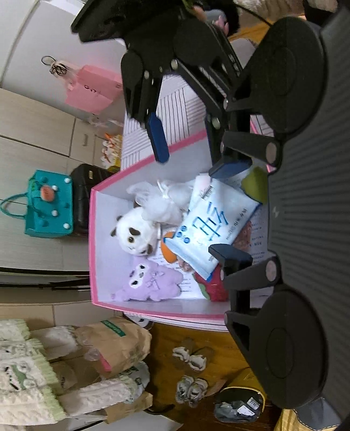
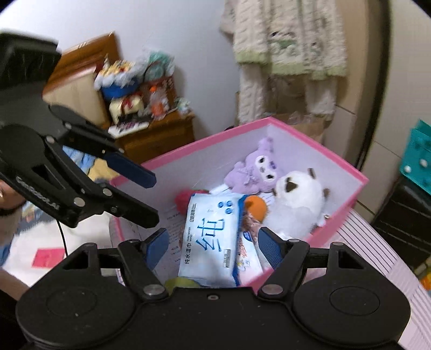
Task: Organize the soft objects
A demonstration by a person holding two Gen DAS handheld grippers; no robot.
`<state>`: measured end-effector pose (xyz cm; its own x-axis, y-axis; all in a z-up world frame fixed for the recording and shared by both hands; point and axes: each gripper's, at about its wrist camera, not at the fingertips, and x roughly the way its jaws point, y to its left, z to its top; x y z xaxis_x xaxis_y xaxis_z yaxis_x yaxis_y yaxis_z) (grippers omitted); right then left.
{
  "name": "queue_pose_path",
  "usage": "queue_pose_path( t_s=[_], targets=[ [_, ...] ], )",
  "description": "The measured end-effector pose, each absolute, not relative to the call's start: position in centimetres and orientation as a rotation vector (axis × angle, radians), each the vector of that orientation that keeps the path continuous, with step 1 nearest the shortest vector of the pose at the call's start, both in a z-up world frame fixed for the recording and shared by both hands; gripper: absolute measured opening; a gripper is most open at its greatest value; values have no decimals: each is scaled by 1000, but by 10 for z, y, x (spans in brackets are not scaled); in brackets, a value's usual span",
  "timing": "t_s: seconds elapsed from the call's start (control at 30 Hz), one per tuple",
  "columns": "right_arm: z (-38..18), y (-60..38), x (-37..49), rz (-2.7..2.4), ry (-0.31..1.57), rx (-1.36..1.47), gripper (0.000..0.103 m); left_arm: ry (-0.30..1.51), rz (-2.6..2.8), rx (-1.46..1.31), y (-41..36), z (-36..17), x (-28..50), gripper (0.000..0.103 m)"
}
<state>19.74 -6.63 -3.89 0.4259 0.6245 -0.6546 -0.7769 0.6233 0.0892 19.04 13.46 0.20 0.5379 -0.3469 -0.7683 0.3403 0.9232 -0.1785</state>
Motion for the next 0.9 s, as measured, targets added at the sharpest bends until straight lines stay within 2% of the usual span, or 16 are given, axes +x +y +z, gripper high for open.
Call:
queue_pose_path(
  t_s=[0.37, 0.4, 0.47, 0.57, 0.63, 0.8, 0.9],
  targets=[
    [-7, -118, 133, 745, 646, -164, 80, 842, -428, 38, 112, 29, 156, 67],
    [-4, -121, 130, 733, 645, -157, 81, 836, -431, 46, 109, 32, 153, 71],
    [1, -128, 118, 687, 639, -146, 90, 822, -439, 63, 103, 38, 146, 76],
    [8, -135, 105, 583, 636, -139, 98, 800, -451, 87, 95, 46, 136, 83],
    [11, -138, 97, 478, 651, -137, 98, 790, -458, 98, 90, 51, 131, 93],
    [16, -147, 85, 384, 675, -136, 98, 751, -481, 100, 82, 59, 117, 99],
    [16, -159, 74, 367, 628, -58, 98, 732, -462, 102, 77, 60, 108, 103]
  ],
)
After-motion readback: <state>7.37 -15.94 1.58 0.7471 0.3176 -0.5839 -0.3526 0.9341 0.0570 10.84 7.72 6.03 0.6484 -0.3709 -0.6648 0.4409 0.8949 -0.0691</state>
